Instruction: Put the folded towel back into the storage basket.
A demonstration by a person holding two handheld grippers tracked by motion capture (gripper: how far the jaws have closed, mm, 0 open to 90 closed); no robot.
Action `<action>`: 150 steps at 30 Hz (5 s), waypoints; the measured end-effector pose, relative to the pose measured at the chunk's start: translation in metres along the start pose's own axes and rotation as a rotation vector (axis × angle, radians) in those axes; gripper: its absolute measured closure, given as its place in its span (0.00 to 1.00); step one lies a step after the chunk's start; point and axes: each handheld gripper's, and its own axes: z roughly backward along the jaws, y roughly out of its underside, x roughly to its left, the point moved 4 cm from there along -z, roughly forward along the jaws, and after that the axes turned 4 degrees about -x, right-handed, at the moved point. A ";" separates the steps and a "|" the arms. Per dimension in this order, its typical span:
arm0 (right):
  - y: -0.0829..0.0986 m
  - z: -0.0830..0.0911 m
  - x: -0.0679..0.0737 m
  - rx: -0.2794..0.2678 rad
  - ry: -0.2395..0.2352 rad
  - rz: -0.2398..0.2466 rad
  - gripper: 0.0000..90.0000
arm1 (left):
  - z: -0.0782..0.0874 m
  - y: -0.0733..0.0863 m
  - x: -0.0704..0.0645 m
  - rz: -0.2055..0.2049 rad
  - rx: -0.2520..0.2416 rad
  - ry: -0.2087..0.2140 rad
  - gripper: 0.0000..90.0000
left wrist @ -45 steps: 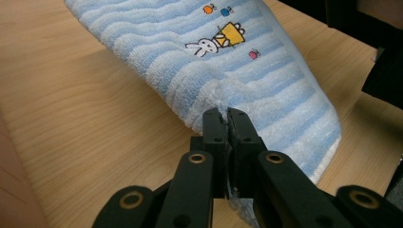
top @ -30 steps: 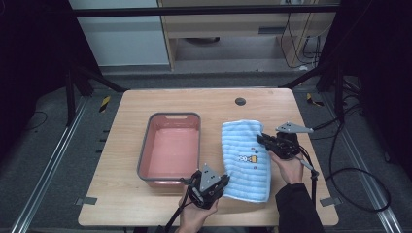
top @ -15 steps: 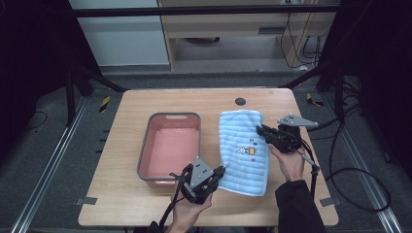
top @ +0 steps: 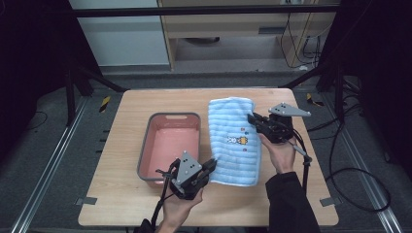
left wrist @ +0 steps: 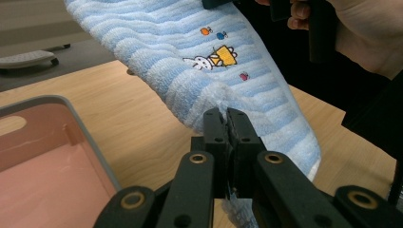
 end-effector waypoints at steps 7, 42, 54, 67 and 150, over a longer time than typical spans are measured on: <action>-0.013 -0.010 0.014 -0.018 -0.016 0.012 0.90 | 0.013 -0.007 0.013 0.006 -0.025 -0.030 0.97; -0.060 -0.070 0.086 -0.045 -0.088 0.054 0.90 | 0.078 -0.018 0.080 0.026 -0.074 -0.192 0.97; -0.056 -0.102 0.105 -0.027 -0.115 0.052 0.90 | 0.089 -0.007 0.103 0.045 -0.050 -0.244 0.97; -0.042 -0.134 0.117 0.007 -0.130 0.044 0.90 | 0.088 0.014 0.126 0.091 -0.017 -0.281 0.97; 0.054 -0.053 0.028 0.049 -0.014 -0.001 0.29 | 0.091 0.063 0.181 0.160 0.039 -0.367 0.37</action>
